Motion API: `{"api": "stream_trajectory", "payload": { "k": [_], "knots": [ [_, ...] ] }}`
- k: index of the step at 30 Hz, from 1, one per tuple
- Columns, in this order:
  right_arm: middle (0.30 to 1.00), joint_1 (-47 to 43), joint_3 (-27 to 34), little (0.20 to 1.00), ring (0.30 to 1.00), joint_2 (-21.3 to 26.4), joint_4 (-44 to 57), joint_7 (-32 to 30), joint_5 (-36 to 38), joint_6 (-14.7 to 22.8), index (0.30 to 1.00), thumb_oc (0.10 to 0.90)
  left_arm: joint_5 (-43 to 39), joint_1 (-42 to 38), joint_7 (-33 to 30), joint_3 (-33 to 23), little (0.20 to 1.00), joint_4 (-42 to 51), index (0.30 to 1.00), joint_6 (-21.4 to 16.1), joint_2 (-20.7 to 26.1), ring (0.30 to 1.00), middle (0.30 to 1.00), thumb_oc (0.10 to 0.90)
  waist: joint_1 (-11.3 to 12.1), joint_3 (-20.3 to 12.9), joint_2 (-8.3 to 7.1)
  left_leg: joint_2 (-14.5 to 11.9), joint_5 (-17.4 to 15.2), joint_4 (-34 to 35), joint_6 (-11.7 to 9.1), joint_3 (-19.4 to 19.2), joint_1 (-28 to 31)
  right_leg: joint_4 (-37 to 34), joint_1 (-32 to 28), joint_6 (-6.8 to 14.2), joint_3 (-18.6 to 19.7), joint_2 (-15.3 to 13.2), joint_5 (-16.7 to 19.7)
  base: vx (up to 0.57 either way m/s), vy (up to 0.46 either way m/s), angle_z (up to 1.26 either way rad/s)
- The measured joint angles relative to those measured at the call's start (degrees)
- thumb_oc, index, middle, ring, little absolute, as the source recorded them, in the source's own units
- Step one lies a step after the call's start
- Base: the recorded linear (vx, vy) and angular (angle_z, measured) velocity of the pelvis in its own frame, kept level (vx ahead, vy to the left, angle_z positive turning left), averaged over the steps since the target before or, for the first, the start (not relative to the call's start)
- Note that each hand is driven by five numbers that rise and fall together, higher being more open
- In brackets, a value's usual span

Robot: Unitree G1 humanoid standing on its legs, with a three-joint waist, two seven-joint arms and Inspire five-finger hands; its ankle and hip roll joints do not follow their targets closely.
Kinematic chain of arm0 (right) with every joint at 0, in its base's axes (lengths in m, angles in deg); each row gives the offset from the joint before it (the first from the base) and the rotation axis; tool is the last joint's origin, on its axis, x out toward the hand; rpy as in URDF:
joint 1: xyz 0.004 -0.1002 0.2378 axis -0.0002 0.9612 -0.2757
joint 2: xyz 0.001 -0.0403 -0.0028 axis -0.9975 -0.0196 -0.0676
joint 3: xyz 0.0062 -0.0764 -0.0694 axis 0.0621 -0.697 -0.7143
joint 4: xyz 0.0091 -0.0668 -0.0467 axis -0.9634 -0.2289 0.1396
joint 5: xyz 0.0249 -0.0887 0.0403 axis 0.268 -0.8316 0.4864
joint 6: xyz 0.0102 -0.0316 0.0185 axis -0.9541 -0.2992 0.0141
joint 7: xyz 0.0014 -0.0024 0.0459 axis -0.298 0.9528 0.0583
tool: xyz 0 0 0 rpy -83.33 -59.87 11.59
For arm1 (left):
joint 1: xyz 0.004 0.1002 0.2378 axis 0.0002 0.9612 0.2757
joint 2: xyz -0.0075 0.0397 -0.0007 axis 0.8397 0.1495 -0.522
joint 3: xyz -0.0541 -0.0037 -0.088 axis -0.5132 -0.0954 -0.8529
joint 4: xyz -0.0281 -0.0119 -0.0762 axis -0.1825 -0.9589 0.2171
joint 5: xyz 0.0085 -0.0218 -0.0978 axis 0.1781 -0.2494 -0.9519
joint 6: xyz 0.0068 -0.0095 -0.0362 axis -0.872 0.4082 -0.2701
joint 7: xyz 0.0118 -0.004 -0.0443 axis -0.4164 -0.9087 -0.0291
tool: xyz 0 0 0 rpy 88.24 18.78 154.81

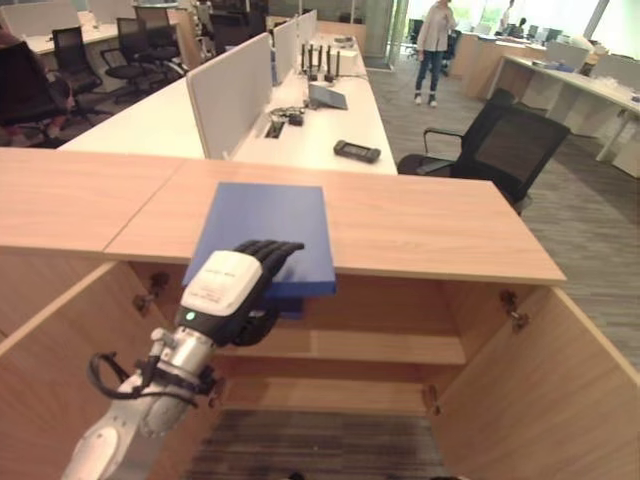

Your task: Put the empty folder in the office cabinet

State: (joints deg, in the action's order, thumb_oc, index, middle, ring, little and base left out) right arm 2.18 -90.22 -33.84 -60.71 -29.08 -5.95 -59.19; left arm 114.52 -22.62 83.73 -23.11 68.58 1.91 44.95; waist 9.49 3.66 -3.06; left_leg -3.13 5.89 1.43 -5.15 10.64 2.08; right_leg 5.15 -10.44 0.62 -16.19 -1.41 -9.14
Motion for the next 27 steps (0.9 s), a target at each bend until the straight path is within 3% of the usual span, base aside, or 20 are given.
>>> {"api": "stream_trajectory", "payload": {
  "k": [10, 20, 21, 22, 23, 27],
  "knots": [
    [0.9, -0.7, -0.1, 0.9, 0.9, -0.3, -1.6, 0.0, -0.1, -0.1, 0.9, 0.8, 5.7, -7.4, -2.9, 7.5, 0.9, -7.8, 0.9, 2.6, -0.1, 0.9, 0.9, 0.8, -0.3, -0.8, -0.06, -0.3, 0.0, 0.0, 0.0, -0.9, 0.3, 0.0, 0.0, 0.1, 0.6, 0.0, 0.2, 0.0, 0.001, -0.02],
    [0.9, -0.9, -0.1, 0.9, 0.9, -0.3, -1.6, -0.1, -0.1, -0.2, 0.9, 0.8, 11.8, -9.9, -5.1, 8.3, 0.9, -13.1, 0.9, 4.9, -0.4, 0.9, 0.9, 0.8, -1.7, -1.2, 0.45, -0.6, 0.0, 0.0, 0.1, -1.3, 0.7, 0.1, 0.0, 0.0, 1.3, 0.2, 0.4, 0.0, 0.002, -0.04],
    [0.9, -0.9, -0.1, 0.9, 0.9, -0.2, -1.6, -0.1, -0.1, -0.2, 0.9, 0.8, 12.3, -10.1, -5.4, 8.3, 0.808, -13.7, 0.808, 5.2, -0.4, 0.808, 0.808, 0.739, -1.8, -1.2, 0.48, -0.6, 0.0, 0.0, 0.1, -1.4, 0.7, 0.2, 0.0, 0.0, 1.4, 0.2, 0.4, 0.0, 0.0, 0.0],
    [0.9, -0.9, -0.1, 0.9, 0.9, -0.2, -1.6, -0.1, -0.1, -0.2, 0.9, 0.8, 13.0, -10.3, -5.6, 8.3, 0.444, -14.0, 0.444, 6.0, -0.4, 0.444, 0.444, 0.496, -1.8, -1.2, 0.51, -0.6, -0.1, 0.0, 0.1, -1.4, 0.8, 0.2, 0.0, 0.0, 1.4, 0.2, 0.4, 0.0, 0.0, 0.0],
    [0.9, -0.9, -0.1, 0.9, 0.9, -0.2, -1.6, -0.1, -0.1, -0.2, 0.9, 0.8, 13.0, -10.5, -6.0, 8.3, 0.3, -14.2, 0.3, 6.4, -0.4, 0.3, 0.3, 0.4, -1.7, -1.2, 0.51, -0.7, -0.1, 0.0, 0.1, -1.4, 0.8, 0.2, 0.0, 0.0, 1.4, 0.2, 0.4, 0.0, 0.0, 0.0],
    [0.9, -0.9, -0.2, 0.9, 0.9, -0.2, -1.6, -0.1, -0.1, -0.2, 0.9, 0.8, 13.5, -13.8, -8.4, 8.3, 0.3, -16.2, 0.3, 8.1, -0.5, 0.3, 0.3, 0.4, -1.8, -1.3, 0.63, -0.7, -0.1, 0.0, 0.1, -1.9, 1.0, 0.5, 0.0, 0.0, 1.7, 0.2, 0.4, 0.0, -0.002, -0.03]
  ]
}}
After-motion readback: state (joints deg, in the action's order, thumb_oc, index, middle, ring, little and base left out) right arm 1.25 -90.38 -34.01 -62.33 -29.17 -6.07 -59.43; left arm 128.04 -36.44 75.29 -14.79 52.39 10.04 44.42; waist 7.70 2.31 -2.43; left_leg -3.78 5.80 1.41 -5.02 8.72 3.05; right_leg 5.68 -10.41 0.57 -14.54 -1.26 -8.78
